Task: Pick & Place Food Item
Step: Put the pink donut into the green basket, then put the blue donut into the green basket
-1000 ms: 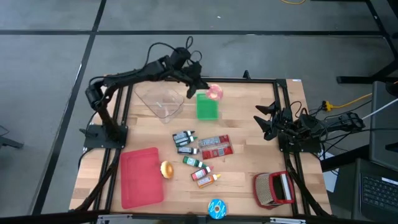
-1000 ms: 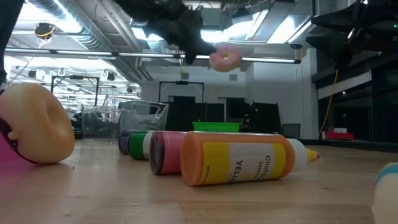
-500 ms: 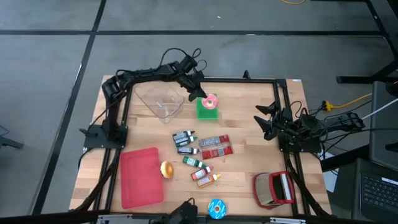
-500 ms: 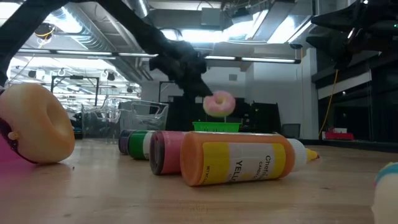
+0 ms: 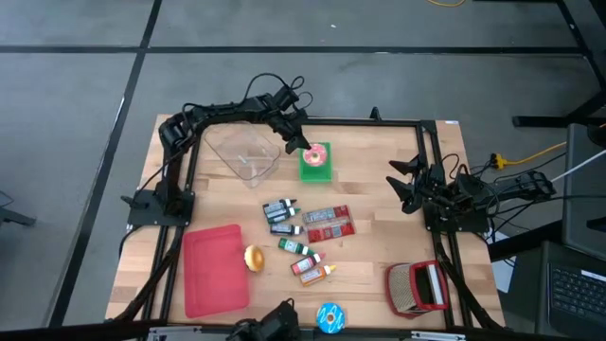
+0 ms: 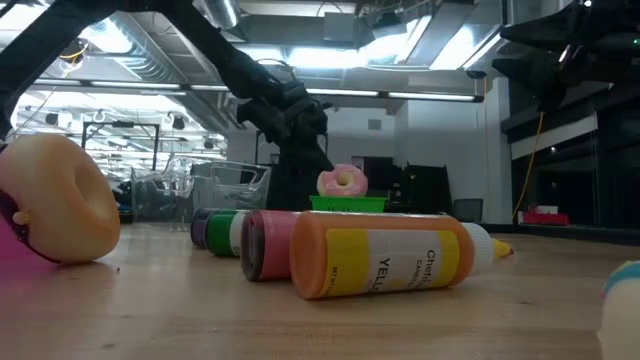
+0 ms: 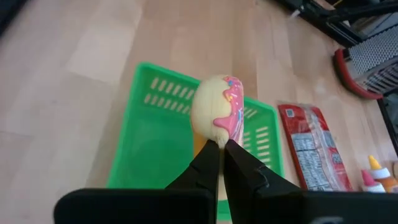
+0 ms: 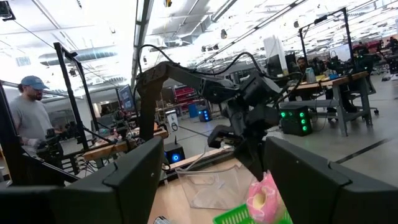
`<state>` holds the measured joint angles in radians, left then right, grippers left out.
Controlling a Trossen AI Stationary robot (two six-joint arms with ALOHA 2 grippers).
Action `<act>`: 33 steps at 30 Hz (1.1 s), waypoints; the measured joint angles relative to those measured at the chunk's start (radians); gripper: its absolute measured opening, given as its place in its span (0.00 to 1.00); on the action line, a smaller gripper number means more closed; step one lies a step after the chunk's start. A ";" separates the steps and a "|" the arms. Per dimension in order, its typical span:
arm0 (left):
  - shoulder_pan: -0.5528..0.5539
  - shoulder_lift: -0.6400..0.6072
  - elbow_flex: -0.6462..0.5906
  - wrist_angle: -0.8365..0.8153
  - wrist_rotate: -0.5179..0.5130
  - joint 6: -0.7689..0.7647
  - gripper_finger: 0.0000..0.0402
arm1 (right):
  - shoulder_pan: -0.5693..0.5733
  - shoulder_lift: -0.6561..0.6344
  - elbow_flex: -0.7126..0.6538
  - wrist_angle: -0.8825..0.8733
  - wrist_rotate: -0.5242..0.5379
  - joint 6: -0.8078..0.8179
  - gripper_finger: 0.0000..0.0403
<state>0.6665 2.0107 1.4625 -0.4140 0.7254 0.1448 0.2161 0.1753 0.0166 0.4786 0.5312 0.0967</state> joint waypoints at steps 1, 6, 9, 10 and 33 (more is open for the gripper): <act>-0.005 0.004 0.000 -0.005 0.000 0.000 0.02 | 0.000 0.000 0.000 0.000 0.000 0.000 0.70; -0.017 0.025 0.000 -0.022 0.001 0.000 0.02 | 0.000 0.000 0.000 0.000 0.000 0.001 0.70; -0.018 0.043 0.000 -0.035 -0.001 0.000 0.02 | 0.000 0.000 0.000 0.000 0.000 0.001 0.70; -0.018 0.048 0.000 -0.043 -0.002 0.000 0.02 | 0.000 0.000 0.000 0.000 0.000 0.001 0.70; -0.038 0.020 0.000 0.055 -0.165 0.030 0.46 | 0.000 0.000 0.000 0.000 0.000 0.001 0.70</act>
<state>0.6280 2.0306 1.4624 -0.3590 0.5607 0.1747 0.2161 0.1753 0.0166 0.4786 0.5308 0.0978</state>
